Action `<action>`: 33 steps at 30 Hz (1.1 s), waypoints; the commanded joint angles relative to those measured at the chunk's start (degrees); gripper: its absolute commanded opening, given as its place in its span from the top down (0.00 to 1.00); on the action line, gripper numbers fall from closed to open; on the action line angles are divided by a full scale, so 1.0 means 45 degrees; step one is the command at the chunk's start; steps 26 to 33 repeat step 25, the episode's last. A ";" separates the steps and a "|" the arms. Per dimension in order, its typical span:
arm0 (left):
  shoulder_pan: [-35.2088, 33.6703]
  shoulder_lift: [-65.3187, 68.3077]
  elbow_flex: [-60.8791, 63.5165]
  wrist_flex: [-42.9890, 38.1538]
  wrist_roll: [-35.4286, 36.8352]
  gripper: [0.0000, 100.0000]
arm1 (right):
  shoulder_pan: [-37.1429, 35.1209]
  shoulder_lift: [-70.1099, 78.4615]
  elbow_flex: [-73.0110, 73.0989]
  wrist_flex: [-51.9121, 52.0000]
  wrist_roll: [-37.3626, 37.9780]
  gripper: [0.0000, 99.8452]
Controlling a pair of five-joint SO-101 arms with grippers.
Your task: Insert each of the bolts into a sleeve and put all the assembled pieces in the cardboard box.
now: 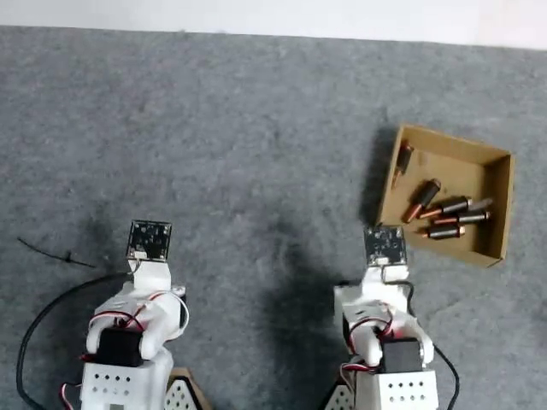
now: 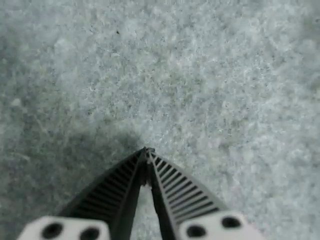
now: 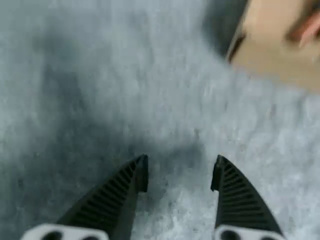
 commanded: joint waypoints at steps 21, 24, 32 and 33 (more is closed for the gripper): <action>0.0205 -0.0107 0.0244 0.0059 -0.0098 0.99 | 0.0107 -0.0654 0.1905 0.0420 0.0000 0.82; 0.0205 -0.0107 0.0244 0.0059 -0.0098 0.99 | 0.0107 -0.0654 0.1905 0.0420 0.0000 0.82; 0.0205 -0.0107 0.0244 0.0059 -0.0098 0.99 | 0.0107 -0.0654 0.1905 0.0420 0.0000 0.82; 0.0205 -0.0107 0.0244 0.0059 -0.0098 0.99 | 0.0107 -0.0654 0.1905 0.0420 0.0000 0.82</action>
